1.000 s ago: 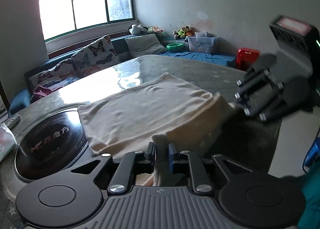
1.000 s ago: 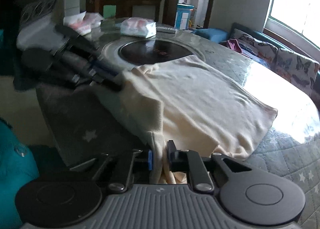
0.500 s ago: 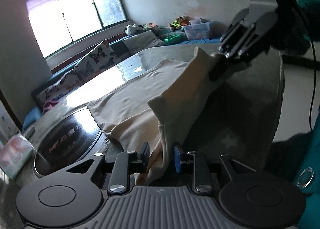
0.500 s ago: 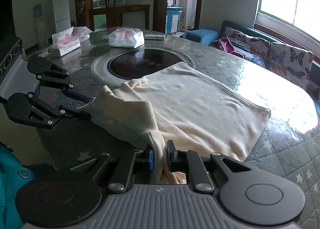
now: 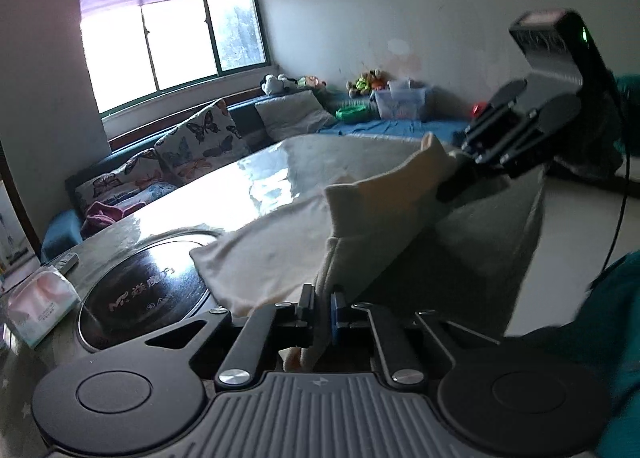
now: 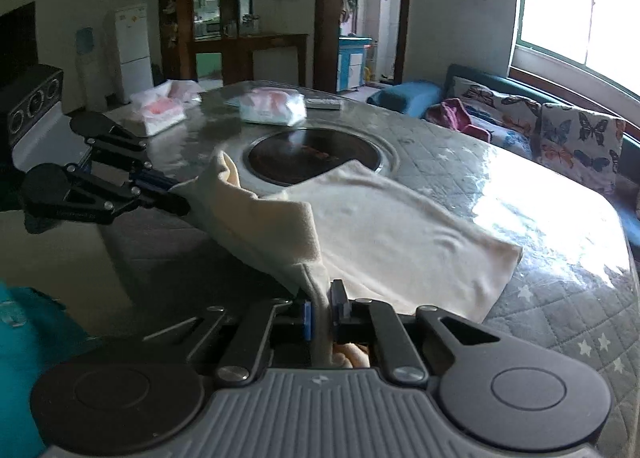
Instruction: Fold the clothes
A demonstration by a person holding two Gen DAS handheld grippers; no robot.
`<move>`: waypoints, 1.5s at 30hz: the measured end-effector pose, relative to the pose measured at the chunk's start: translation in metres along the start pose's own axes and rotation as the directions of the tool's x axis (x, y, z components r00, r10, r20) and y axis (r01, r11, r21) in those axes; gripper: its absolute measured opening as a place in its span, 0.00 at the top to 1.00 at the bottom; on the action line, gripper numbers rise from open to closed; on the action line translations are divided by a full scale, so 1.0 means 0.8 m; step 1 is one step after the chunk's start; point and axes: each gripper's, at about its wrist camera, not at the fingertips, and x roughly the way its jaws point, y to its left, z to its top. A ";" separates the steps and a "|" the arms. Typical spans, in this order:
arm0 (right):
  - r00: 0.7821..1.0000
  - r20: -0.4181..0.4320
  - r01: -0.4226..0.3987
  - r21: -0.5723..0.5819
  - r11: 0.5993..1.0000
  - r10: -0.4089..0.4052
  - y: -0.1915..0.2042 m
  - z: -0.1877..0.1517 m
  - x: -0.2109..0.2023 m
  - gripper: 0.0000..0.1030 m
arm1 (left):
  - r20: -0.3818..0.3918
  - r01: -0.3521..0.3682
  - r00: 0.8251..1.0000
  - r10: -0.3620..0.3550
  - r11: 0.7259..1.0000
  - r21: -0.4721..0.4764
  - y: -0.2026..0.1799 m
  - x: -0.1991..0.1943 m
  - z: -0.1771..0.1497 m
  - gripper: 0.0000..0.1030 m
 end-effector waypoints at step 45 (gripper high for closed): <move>0.988 -0.011 0.148 0.311 0.939 -0.152 -0.172 0.059 0.163 0.79 | -0.123 -0.116 0.989 0.087 0.961 -0.251 0.123 0.226 0.069 0.86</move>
